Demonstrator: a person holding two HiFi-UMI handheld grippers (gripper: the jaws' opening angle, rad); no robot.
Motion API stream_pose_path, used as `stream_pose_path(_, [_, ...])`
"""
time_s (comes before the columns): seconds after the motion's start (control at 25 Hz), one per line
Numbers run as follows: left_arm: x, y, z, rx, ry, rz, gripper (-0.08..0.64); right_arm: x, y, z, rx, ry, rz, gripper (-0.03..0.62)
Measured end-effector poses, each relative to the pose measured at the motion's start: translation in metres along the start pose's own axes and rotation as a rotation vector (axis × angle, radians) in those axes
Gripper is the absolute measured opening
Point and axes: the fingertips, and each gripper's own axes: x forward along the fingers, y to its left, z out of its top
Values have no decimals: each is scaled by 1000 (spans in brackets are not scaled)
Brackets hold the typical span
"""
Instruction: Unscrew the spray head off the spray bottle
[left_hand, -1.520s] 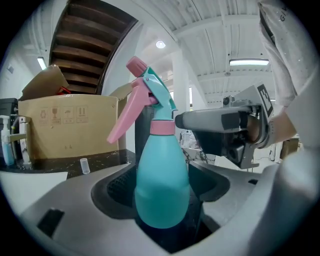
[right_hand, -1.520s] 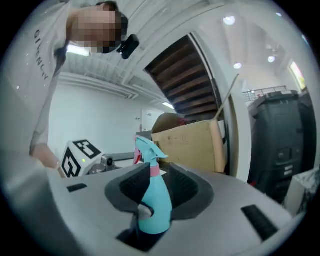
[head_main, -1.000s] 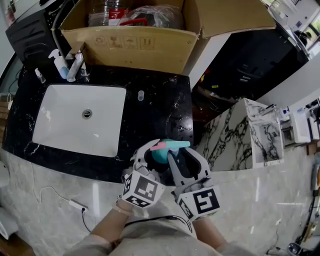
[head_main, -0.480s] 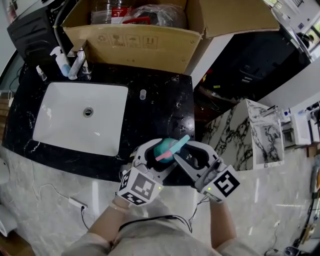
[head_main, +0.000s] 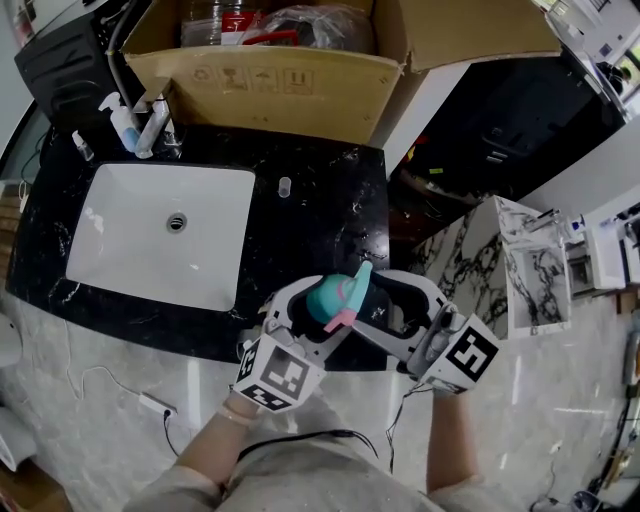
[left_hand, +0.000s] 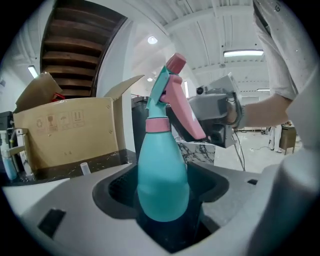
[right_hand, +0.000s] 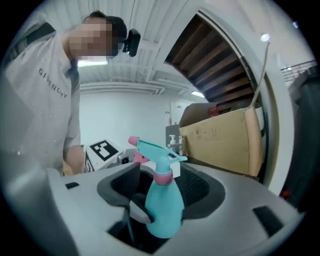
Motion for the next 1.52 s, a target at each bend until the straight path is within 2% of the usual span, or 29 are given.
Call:
stream_pose_path(0.08, [0, 0, 0, -2, -3, 3, 315, -6, 7, 5, 77, -57, -87, 288])
stream_pose_path(0.2, [1, 1, 0, -1, -4, 9, 316, 0, 13, 6, 110, -71, -217, 337])
stream_pose_path(0.28, [2, 1, 0, -3, -3, 16, 314, 8, 8, 2, 117, -47, -307, 337])
stream_pose_path(0.36, [2, 1, -1, -5, -3, 19, 316, 10, 5, 0, 123, -32, -353, 330])
stream_pose_path(0.48, [2, 1, 0, -6, -8, 16, 314, -2, 6, -1, 128, -31, -367, 305])
stream_pose_path(0.72, [1, 1, 0, -12, -13, 17, 314, -29, -3, -9, 201, -52, -377, 310])
stream_pose_path(0.92, [1, 1, 0, -18, -15, 16, 314, -48, -22, -14, 228, -67, -452, 264])
stream_pose_path(1.08, [1, 1, -1, -22, -16, 15, 314, -53, -44, -17, 231, -75, -496, 253])
stream_pose_path(1.32, [0, 1, -2, -28, -17, 18, 313, -40, -73, -17, 241, -92, -491, 241])
stream_pose_path(1.52, [0, 1, -1, -34, -19, 23, 313, -23, -76, -11, 234, -96, -470, 233])
